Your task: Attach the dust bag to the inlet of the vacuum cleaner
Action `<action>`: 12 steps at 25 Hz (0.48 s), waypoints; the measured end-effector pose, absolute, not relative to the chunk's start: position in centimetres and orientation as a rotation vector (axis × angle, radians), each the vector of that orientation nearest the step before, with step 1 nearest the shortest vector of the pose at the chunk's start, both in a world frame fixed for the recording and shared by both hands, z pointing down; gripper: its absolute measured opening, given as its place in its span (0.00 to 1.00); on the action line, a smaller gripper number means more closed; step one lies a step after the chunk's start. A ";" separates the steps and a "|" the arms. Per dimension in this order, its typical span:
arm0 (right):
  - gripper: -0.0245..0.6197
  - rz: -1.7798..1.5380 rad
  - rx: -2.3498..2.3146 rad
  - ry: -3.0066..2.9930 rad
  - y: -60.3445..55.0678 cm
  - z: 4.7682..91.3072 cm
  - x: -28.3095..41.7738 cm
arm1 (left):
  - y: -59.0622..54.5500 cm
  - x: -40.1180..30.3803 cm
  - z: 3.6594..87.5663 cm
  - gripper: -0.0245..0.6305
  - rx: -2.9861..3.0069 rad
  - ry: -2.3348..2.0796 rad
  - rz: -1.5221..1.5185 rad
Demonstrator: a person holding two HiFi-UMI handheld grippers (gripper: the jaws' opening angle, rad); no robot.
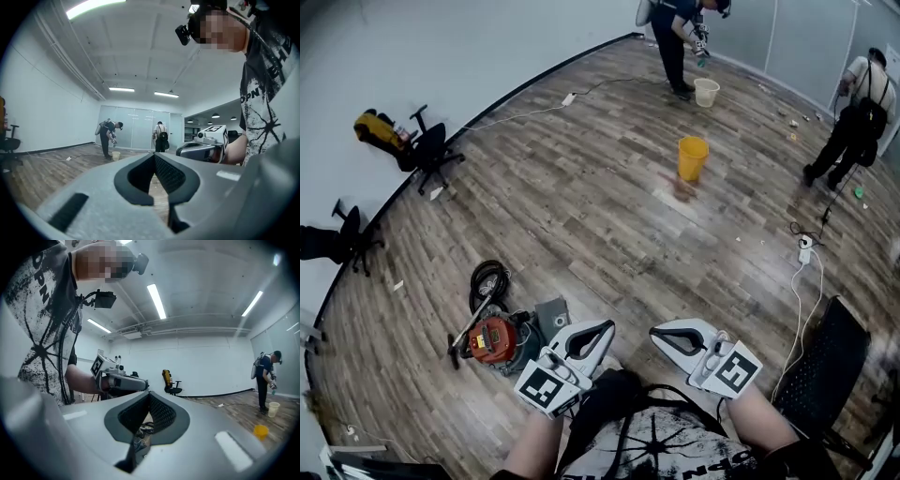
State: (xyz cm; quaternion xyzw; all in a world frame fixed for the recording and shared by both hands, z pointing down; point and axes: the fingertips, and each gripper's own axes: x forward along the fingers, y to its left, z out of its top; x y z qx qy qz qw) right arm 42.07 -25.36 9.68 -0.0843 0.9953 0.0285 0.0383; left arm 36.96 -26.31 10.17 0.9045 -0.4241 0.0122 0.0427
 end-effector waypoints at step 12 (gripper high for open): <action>0.05 0.095 -0.001 3.097 -35.1 6.6 26.3 | -34.9 21.7 7.2 0.04 2.736 -1.524 0.001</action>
